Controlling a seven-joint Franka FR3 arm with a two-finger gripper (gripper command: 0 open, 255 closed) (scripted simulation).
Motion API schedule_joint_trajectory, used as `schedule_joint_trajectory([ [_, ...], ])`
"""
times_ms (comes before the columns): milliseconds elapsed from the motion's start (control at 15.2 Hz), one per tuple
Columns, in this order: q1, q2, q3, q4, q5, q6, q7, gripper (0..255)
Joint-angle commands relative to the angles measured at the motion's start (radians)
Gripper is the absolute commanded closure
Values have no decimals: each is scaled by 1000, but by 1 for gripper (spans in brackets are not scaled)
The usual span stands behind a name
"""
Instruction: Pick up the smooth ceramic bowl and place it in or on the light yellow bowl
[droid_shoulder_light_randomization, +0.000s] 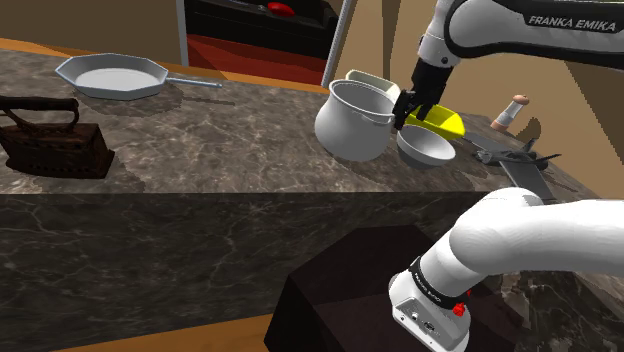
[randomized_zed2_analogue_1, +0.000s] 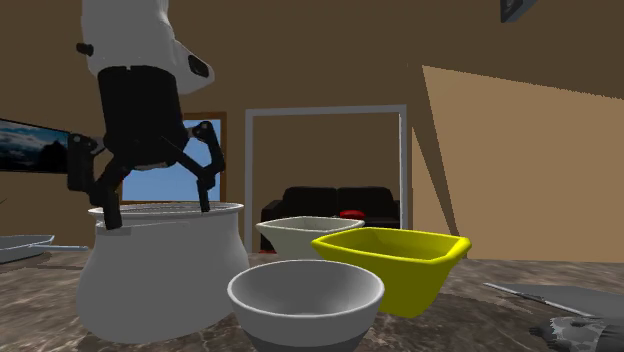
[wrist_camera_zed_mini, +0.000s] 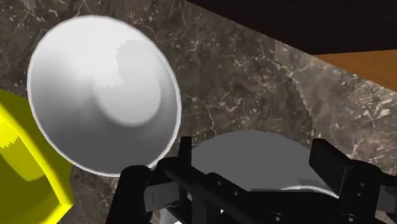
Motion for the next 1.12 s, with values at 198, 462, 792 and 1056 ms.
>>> schedule_joint_trajectory([
  [198, -66, 2, -27, -134, -130, 162, 15, 0],
  [462, -115, 30, -52, -199, -215, 272, 31, 0],
  [792, -133, 62, -77, -244, -247, 352, 39, 0],
  [1056, -139, 75, -84, -257, -258, 378, 42, 0],
])
